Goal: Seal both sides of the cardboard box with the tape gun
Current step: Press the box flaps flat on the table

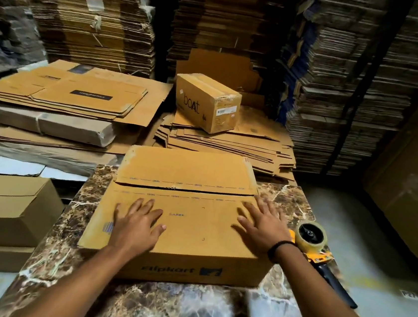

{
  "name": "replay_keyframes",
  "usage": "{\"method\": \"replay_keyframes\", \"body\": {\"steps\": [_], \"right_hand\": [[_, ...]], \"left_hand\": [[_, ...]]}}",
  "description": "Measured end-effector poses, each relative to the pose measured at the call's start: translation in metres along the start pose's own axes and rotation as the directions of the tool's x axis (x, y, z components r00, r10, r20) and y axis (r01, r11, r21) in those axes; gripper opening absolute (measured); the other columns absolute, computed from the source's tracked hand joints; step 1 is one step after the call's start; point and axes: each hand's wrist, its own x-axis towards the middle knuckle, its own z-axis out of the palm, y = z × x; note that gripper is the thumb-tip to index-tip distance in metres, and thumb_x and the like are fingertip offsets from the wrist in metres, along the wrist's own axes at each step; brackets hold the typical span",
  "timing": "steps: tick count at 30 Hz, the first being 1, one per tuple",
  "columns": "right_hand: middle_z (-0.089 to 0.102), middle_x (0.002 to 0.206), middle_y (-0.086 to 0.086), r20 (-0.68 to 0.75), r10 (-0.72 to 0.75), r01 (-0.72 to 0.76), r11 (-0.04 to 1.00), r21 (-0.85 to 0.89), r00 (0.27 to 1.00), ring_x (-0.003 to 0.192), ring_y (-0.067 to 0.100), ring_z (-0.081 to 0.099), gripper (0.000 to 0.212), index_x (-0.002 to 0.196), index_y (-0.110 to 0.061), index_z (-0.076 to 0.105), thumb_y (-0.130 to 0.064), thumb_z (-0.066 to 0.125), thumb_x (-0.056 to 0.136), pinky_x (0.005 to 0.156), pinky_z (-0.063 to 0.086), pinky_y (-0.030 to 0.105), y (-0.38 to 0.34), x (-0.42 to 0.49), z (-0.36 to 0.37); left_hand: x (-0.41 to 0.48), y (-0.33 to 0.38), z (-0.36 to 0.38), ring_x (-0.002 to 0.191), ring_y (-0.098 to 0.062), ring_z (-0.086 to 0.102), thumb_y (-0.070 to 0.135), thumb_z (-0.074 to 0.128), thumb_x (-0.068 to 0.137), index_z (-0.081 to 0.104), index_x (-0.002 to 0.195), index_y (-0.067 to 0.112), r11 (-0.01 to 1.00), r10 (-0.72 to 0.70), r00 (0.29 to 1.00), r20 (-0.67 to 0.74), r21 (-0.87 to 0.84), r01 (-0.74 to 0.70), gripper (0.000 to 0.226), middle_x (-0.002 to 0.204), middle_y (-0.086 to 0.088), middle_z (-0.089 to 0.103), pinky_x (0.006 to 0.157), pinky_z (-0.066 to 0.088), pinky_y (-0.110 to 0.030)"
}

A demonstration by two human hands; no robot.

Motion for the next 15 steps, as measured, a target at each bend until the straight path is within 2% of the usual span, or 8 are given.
{"method": "replay_keyframes", "body": {"steps": [2, 4, 7, 11, 15], "right_hand": [[-0.008, 0.159, -0.009, -0.012, 0.008, -0.008, 1.0, 0.017, 1.0, 0.146, 0.029, -0.003, 0.069, 0.146, -0.046, 0.01, -0.074, 0.027, 0.085, 0.114, 0.002, 0.058, -0.009, 0.021, -0.007], [-0.009, 0.159, -0.006, 0.039, 0.018, -0.019, 0.999, 0.036, 0.999, 0.146, 0.032, -0.001, 0.071, 0.147, -0.046, 0.007, -0.074, 0.029, 0.085, 0.113, 0.005, 0.061, -0.009, 0.04, -0.006], [-0.006, 0.16, -0.007, 0.096, 0.035, -0.039, 0.999, 0.037, 0.995, 0.146, 0.032, 0.003, 0.071, 0.146, -0.046, 0.007, -0.075, 0.025, 0.084, 0.115, 0.011, 0.059, 0.005, 0.051, 0.003], [-0.005, 0.159, -0.01, 0.066, -0.001, -0.001, 0.999, 0.034, 0.998, 0.147, 0.024, 0.004, 0.066, 0.147, -0.044, 0.01, -0.071, 0.02, 0.088, 0.117, 0.012, 0.048, 0.027, 0.044, 0.011], [-0.004, 0.159, -0.012, 0.048, 0.002, -0.006, 0.997, 0.072, 0.999, 0.146, 0.023, 0.006, 0.065, 0.146, -0.045, 0.012, -0.071, 0.022, 0.088, 0.116, 0.013, 0.045, 0.043, 0.035, 0.01]], "left_hand": [[0.026, 0.019, 0.0, 0.144, -0.018, 0.008, 0.071, 0.021, 0.083, 0.033, 0.14, 0.039, 1.0, 0.029, 0.999, 0.035, 0.008, -0.03, 0.067, 0.156, 0.006, 0.018, 0.109, 0.001, -0.063], [0.053, 0.021, -0.001, 0.144, -0.021, 0.001, 0.08, 0.018, 0.079, 0.021, 0.144, 0.042, 0.996, -0.091, 0.993, 0.072, 0.003, 0.091, 0.075, 0.157, 0.005, 0.007, 0.106, 0.0, -0.066], [0.068, 0.001, 0.003, 0.143, -0.028, -0.003, 0.091, 0.01, 0.067, 0.01, 0.144, 0.047, 0.958, -0.28, 0.942, 0.184, -0.008, 0.286, 0.089, 0.158, 0.001, -0.002, 0.101, 0.004, -0.071], [0.053, 0.003, 0.011, 0.143, -0.031, 0.001, 0.092, -0.006, 0.059, 0.002, 0.146, 0.044, 0.971, -0.238, 0.946, 0.218, 0.055, 0.231, 0.1, 0.158, -0.003, -0.005, 0.102, 0.01, -0.069], [0.051, 0.02, 0.014, 0.143, -0.032, -0.001, 0.088, 0.0, 0.066, 0.002, 0.146, 0.041, 0.974, -0.226, 0.946, 0.234, 0.07, 0.215, 0.093, 0.157, -0.004, -0.007, 0.102, 0.008, -0.07]]}}
